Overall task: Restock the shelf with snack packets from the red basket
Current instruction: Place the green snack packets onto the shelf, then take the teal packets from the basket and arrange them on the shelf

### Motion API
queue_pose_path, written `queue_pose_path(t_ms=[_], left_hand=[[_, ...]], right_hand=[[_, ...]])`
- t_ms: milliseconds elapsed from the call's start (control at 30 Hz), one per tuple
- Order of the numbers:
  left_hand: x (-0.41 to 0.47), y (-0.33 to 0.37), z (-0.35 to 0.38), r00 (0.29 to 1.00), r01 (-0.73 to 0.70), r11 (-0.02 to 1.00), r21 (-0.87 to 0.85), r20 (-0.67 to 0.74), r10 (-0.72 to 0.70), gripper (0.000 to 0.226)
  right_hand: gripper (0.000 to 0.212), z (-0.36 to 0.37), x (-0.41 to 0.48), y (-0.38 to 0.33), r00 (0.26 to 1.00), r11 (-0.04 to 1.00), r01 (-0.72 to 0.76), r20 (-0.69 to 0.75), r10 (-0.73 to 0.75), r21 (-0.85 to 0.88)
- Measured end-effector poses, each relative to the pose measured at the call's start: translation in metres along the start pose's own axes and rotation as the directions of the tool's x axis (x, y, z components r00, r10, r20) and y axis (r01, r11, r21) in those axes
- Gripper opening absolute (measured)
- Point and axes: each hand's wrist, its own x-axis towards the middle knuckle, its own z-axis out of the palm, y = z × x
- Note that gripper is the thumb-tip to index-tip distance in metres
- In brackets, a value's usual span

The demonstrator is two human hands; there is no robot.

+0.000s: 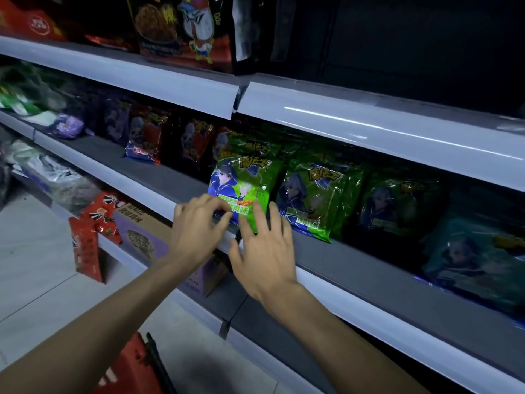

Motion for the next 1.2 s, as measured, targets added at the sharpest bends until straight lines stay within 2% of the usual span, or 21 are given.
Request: queue_pose_path(t_ms=[133,267,367,467,533,667,700,767,833,867,967,1033,1133,1200], left_hand=[[-0.011,0.003,-0.007,0.997,-0.003,0.998,0.065,0.076,-0.001,0.016],[-0.036,0.002,-0.039,0.992,0.016,0.995,0.103,0.122,-0.029,0.021],[-0.071,-0.014,-0.076,0.985,0.055,0.991,0.120,0.158,-0.074,0.034],[-0.116,-0.034,-0.117,0.974,0.111,0.973,0.204,0.172,-0.148,0.027],[-0.146,-0.041,-0.140,0.961,0.174,0.957,0.231,0.174,-0.216,0.027],[-0.201,-0.042,-0.174,0.939,0.265,0.927,0.267,0.148,-0.311,0.042],[-0.214,-0.042,-0.181,0.928,0.295,0.915,0.274,0.147,-0.343,0.043],[-0.240,-0.042,-0.195,0.902,0.335,0.889,0.313,0.166,-0.399,0.043],[-0.260,-0.041,-0.209,0.847,0.390,0.842,0.374,0.213,-0.487,0.041],[-0.269,-0.039,-0.216,0.819,0.406,0.820,0.404,0.238,-0.522,0.045],[-0.291,-0.032,-0.234,0.770,0.397,0.803,0.445,0.315,-0.555,0.058],[-0.305,-0.020,-0.243,0.759,0.379,0.816,0.436,0.357,-0.544,0.057],[-0.325,0.008,-0.246,0.739,0.223,0.854,0.471,0.489,-0.463,0.043],[-0.343,0.025,-0.237,0.694,0.122,0.891,0.437,0.604,-0.392,0.040]], right_hand=[[0.053,-0.011,-0.011,-0.003,1.000,1.000,0.005,0.006,-0.005,0.021],[0.058,-0.040,-0.046,-0.006,0.994,0.995,0.071,0.076,-0.076,0.066],[0.064,-0.062,-0.087,-0.007,0.987,0.986,0.139,0.071,-0.146,0.091],[0.072,-0.080,-0.130,-0.011,0.969,0.972,0.217,0.104,-0.225,0.086],[0.067,-0.089,-0.157,-0.021,0.964,0.961,0.230,0.101,-0.247,0.153],[0.030,-0.111,-0.209,-0.044,0.950,0.912,0.311,-0.095,-0.296,0.269],[0.029,-0.115,-0.224,-0.050,0.947,0.906,0.321,-0.086,-0.309,0.276],[0.036,-0.127,-0.257,-0.064,0.954,0.911,0.254,0.072,-0.291,0.324],[0.039,-0.132,-0.291,-0.076,0.939,0.902,0.094,0.262,-0.221,0.422],[0.041,-0.134,-0.309,-0.082,0.930,0.888,0.039,0.307,-0.200,0.458],[0.039,-0.153,-0.350,-0.090,0.932,0.890,0.084,0.280,-0.229,0.448],[0.036,-0.172,-0.363,-0.090,0.908,0.885,0.141,0.299,-0.295,0.444],[0.046,-0.181,-0.379,-0.093,0.848,0.878,0.138,0.404,-0.344,0.459],[0.055,-0.179,-0.387,-0.096,0.804,0.886,0.143,0.471,-0.364,0.441]])
